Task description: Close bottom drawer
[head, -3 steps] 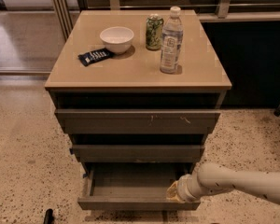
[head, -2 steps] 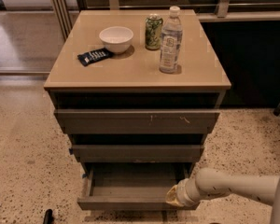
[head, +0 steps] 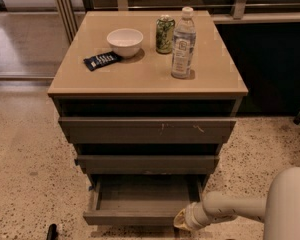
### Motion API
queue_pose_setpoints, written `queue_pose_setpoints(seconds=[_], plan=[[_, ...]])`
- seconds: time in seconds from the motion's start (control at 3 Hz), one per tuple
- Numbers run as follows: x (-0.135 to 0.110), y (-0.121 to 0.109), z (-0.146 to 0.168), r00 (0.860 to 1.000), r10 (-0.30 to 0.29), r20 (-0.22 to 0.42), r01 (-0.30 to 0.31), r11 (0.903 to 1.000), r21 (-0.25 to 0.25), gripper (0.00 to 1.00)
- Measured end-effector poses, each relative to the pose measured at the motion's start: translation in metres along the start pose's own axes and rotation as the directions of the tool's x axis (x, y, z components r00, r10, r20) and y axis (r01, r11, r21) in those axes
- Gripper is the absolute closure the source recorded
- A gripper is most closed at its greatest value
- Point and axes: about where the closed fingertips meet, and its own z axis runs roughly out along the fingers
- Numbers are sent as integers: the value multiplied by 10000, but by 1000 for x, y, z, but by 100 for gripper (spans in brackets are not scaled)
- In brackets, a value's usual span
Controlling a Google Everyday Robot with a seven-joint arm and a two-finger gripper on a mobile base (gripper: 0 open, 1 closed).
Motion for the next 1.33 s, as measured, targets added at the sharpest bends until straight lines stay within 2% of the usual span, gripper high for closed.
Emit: queue_pose_setpoints(seconds=[0.67, 1.33], plan=[[2, -2, 6, 9999, -164, 9, 164, 9998, 123, 100], [-7, -14, 23, 9957, -911, 186, 899, 9942, 594, 100]])
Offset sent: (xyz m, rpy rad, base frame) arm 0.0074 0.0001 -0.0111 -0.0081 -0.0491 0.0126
